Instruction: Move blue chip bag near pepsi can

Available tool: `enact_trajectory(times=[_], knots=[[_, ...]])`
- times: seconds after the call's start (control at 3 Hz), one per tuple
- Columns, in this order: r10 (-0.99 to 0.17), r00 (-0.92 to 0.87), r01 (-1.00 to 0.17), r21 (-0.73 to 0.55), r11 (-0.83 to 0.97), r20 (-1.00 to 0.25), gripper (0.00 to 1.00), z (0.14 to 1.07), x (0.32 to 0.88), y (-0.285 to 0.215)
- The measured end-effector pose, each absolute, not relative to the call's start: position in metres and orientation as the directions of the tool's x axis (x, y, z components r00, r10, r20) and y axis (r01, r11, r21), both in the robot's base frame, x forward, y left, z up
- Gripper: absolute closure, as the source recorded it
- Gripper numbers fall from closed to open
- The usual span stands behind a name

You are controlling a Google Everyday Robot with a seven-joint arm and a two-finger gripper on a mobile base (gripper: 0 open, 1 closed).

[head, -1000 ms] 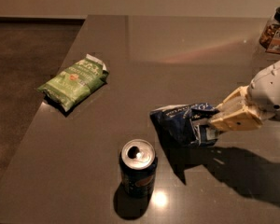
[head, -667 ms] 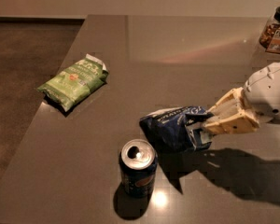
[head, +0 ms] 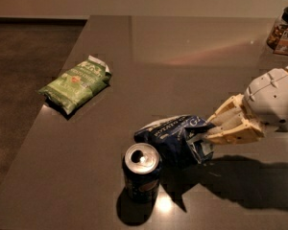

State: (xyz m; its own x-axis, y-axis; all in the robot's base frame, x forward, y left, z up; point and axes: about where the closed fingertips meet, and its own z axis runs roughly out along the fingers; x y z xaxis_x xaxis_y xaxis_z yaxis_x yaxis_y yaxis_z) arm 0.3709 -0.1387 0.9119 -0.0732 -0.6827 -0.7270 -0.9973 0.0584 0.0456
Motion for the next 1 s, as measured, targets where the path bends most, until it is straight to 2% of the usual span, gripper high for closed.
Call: enact_trajectory(times=[0.33,0.67,1.0], knots=[[-0.679,-0.043,-0.999,0.042,0.017,-0.733,0.36,0.9107,0.3668,-0.1367],[-0.679,-0.032,-0.999,0.035,0.01,-0.733,0.05,0.9118,0.3663,-0.1344],[-0.68,-0.03,-0.999,0.032,0.01,-0.732,0.0,0.9125,0.3665,-0.1335]])
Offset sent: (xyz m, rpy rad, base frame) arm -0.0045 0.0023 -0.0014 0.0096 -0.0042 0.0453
